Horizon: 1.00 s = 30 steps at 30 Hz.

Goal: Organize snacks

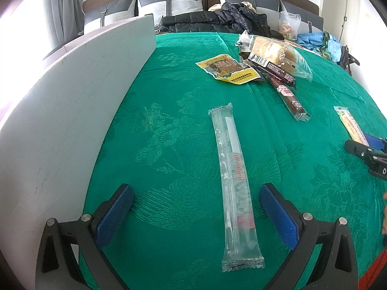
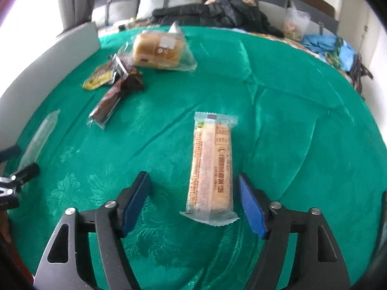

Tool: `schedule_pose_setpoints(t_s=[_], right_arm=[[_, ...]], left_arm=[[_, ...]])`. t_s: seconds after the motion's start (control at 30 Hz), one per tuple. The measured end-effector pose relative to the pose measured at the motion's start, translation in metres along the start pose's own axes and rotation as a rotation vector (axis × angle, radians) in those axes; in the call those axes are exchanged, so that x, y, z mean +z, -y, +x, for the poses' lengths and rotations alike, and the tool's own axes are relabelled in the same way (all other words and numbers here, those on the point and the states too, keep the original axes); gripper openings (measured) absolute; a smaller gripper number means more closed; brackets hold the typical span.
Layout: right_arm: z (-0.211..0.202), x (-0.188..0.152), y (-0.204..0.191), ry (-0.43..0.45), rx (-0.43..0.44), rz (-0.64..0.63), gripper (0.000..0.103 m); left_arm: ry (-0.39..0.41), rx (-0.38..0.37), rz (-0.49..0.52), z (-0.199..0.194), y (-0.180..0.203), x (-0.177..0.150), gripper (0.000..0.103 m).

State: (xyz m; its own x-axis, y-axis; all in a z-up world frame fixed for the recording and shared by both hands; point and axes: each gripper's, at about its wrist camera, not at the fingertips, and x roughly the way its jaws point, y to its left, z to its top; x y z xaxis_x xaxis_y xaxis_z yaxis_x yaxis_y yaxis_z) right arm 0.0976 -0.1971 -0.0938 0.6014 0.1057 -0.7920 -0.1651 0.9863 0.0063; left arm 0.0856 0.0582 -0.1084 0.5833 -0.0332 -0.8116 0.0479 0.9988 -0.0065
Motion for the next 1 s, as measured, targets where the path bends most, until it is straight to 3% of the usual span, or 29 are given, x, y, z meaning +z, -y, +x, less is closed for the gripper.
schedule_pose_setpoints(t_s=[1.0], right_arm=[[0.0012,-0.0023,0.0036,0.005,-0.013,-0.002,0.083]], left_arm=[[0.001,0.0,0.0,0.0006,0.0001,-0.0001,0.103]])
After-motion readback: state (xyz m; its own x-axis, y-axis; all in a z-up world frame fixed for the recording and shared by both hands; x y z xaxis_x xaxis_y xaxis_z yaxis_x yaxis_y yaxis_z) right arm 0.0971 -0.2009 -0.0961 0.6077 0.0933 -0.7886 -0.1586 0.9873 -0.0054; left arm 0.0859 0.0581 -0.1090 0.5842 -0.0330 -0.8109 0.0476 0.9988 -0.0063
